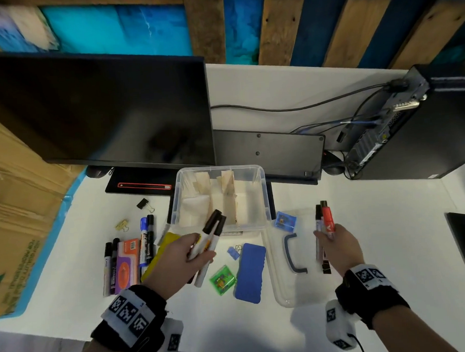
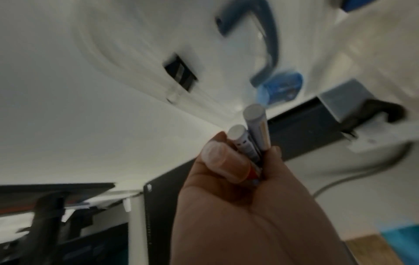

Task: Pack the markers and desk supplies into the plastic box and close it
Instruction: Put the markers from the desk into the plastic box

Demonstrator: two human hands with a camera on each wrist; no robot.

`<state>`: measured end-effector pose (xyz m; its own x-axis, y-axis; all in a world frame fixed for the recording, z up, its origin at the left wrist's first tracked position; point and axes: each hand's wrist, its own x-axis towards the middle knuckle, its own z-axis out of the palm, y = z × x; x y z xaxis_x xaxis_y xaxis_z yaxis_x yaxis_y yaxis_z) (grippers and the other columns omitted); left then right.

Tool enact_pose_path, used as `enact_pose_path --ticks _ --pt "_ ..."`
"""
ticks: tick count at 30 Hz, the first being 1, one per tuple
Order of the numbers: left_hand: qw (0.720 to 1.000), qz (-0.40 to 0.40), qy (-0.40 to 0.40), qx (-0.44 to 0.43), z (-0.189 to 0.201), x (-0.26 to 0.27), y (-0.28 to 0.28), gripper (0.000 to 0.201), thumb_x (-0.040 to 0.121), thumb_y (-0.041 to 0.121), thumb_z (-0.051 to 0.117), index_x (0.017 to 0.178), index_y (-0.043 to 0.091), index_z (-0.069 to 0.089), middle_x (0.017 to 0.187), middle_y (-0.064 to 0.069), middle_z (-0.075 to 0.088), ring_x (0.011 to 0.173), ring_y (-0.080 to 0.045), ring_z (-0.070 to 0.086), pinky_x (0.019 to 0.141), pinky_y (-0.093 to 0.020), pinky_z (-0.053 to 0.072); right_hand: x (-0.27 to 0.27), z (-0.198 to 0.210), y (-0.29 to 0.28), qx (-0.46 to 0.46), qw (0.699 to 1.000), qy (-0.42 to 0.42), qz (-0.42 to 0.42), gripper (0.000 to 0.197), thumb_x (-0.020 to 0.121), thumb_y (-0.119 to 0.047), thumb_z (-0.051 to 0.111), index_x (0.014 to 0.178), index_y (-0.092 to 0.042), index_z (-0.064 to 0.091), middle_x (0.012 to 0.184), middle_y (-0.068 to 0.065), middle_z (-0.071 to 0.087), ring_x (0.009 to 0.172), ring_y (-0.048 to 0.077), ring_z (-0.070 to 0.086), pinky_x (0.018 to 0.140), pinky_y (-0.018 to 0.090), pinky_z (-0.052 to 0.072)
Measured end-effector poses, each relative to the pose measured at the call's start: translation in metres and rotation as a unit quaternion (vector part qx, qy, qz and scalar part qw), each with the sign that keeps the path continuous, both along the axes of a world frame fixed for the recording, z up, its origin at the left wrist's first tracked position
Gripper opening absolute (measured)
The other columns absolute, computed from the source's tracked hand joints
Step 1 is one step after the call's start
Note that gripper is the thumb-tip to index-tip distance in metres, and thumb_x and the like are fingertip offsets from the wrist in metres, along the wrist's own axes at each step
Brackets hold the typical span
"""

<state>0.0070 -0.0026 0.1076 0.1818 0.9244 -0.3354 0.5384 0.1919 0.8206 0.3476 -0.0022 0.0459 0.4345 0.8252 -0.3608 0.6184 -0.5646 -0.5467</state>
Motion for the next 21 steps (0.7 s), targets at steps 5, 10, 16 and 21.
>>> enact_pose_path --ticks 5,10,16,21 --pt "0.991 0.120 -0.054 -0.011 0.011 -0.003 0.029 0.009 0.084 0.023 0.066 0.090 0.017 0.066 0.076 -0.001 0.076 0.071 -0.006 0.071 0.071 -0.033 0.058 -0.056 0.061 0.043 0.100 0.979 0.136 0.112 0.018 0.084 -0.027 0.068 0.075 -0.017 0.056 0.058 -0.001 0.058 0.048 0.009 0.056 0.047 0.022 0.047" --pt "0.978 0.181 -0.096 -0.030 0.012 -0.002 0.056 0.012 0.082 0.022 0.067 0.090 0.014 0.066 0.084 -0.005 0.076 0.082 -0.019 0.074 0.084 -0.043 0.058 -0.135 0.063 0.100 0.067 0.966 0.175 0.180 0.027 0.081 -0.031 0.071 0.062 -0.019 0.055 0.045 -0.007 0.055 0.034 0.000 0.051 0.043 0.018 0.043" --pt "0.975 0.192 -0.098 -0.046 0.006 -0.006 0.068 0.026 0.074 0.034 0.071 0.087 0.012 0.068 0.090 -0.016 0.074 0.086 -0.029 0.072 0.084 -0.050 0.057 -0.172 0.042 0.128 0.020 0.972 0.144 0.183 0.025 0.079 -0.031 0.071 0.064 -0.016 0.058 0.060 0.000 0.061 0.058 0.019 0.061 0.062 0.033 0.053" --pt "0.979 0.179 -0.089 -0.050 -0.001 -0.007 0.072 0.024 0.075 0.037 0.070 0.085 0.016 0.068 0.082 -0.011 0.073 0.075 -0.018 0.071 0.076 -0.032 0.059 -0.169 0.035 0.129 0.018 0.972 0.176 0.151 0.038 0.081 -0.041 0.064 0.101 -0.009 0.066 0.080 0.009 0.071 0.078 0.025 0.068 0.082 0.040 0.056"
